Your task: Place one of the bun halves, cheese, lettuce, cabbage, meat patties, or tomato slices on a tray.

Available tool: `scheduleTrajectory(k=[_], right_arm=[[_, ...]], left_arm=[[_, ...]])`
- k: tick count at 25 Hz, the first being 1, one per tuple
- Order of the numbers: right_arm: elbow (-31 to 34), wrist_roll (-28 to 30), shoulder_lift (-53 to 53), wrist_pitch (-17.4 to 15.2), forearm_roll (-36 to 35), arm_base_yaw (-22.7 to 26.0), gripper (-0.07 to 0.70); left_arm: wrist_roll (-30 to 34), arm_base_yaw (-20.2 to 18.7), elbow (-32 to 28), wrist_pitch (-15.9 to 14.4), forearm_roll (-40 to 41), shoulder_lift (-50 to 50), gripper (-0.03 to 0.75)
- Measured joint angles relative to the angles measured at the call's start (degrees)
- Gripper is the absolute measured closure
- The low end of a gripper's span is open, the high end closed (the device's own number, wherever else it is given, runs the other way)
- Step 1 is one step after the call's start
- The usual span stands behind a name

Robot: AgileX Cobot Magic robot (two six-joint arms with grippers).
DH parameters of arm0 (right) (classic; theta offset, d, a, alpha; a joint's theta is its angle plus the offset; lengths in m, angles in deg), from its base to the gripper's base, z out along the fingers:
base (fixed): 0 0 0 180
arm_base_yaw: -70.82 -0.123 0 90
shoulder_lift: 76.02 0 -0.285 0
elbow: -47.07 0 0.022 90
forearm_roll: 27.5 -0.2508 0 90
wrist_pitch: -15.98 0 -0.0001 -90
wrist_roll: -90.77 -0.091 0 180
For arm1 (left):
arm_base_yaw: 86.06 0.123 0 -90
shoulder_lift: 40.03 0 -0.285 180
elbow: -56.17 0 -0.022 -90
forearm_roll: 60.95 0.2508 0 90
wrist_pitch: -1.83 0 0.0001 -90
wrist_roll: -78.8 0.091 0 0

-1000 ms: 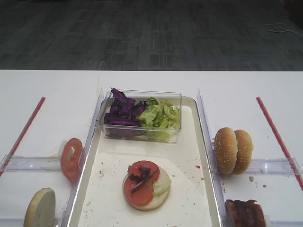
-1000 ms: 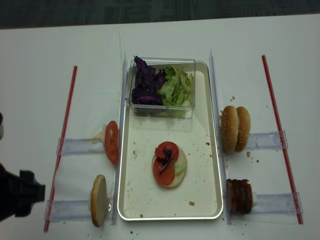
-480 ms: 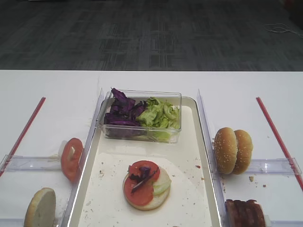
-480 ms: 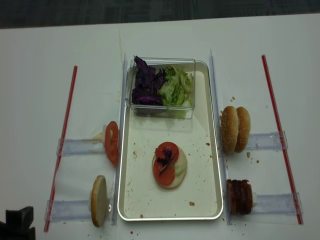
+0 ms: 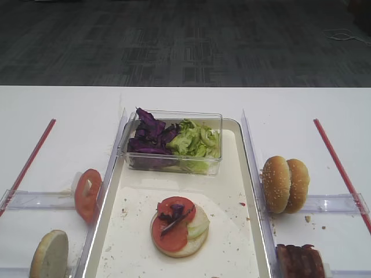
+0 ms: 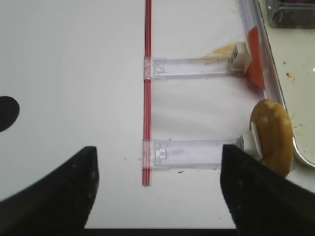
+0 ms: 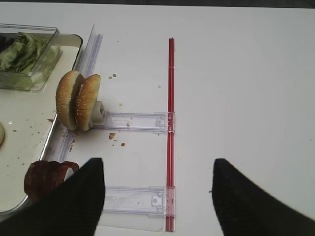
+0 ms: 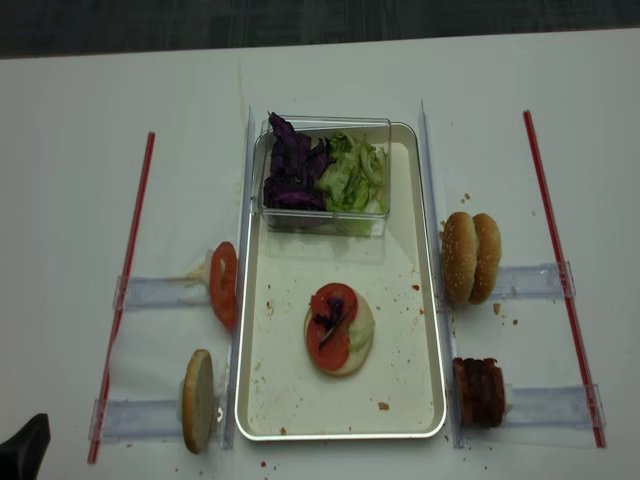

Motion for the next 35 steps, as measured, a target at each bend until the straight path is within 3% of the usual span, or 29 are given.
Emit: scheduleTrajectory(k=[6, 35], right_arm=[[0.0, 0.0, 0.0, 0.0, 0.0, 0.0, 0.125], [0.0, -0.2, 0.0, 0.11, 0.1, 0.0, 0.125]], left_arm=[[0.76, 0.0, 0.0, -0.42, 0.0, -7.17, 0.204], [1.28, 0.04, 0.0, -0.73, -0.23, -7.51, 0.21]])
